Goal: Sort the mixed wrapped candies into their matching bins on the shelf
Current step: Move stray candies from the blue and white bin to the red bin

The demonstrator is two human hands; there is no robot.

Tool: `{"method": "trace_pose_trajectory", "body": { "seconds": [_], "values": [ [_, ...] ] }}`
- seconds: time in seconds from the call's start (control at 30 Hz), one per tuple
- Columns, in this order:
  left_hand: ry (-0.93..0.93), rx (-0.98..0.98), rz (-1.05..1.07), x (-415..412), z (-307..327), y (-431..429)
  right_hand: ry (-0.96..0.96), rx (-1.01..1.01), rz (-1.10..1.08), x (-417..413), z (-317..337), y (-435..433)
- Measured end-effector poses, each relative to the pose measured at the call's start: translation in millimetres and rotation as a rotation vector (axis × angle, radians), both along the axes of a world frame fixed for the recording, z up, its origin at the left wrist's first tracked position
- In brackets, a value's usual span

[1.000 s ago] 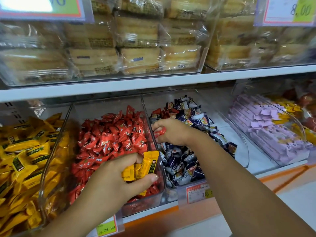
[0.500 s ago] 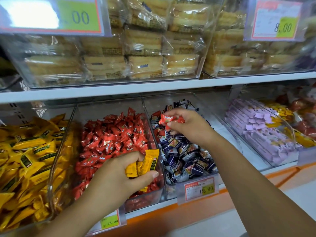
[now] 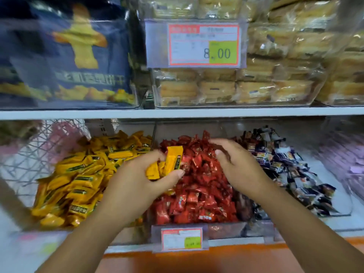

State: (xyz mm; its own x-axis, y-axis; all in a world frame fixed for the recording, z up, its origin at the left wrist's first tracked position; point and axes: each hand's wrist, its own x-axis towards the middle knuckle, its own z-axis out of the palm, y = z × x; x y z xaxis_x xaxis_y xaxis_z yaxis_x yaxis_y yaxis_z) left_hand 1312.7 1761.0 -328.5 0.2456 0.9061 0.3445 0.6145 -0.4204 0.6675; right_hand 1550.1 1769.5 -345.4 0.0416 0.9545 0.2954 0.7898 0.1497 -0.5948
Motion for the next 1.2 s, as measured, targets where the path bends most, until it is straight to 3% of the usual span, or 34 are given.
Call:
{"method": "trace_pose_trajectory", "body": {
  "seconds": [0.13, 0.27, 0.4, 0.57, 0.7, 0.8, 0.97, 1.2],
  "values": [
    [0.046, 0.082, 0.229, -36, 4, 26, -0.217, 0.006, 0.027, -7, -1, -9],
    [0.233, 0.058, 0.424, -49, 0, 51, -0.194, 0.018, -0.006, -12, 2, -12],
    [0.546, 0.048, 0.331, -46, -28, 66, -0.195, 0.023, -0.027, -14, 2, -13],
    [0.669, -0.022, 0.196, -38, -37, 72, -0.226, 0.014, -0.027, -11, -1, -11],
    [0.666, -0.142, 0.169, -36, -30, 81, -0.206, 0.022, -0.039, -12, 2, -14],
    [0.501, -0.137, 0.196, -35, -28, 80, -0.178, 0.044, -0.023, -11, -1, -13],
    [0.440, 0.067, 0.293, -15, -8, 61, -0.040, 0.066, 0.016, -6, -2, -20],
    [0.385, 0.224, 0.140, 26, -10, 45, 0.022, 0.030, 0.084, 25, -13, -34]
  ]
}}
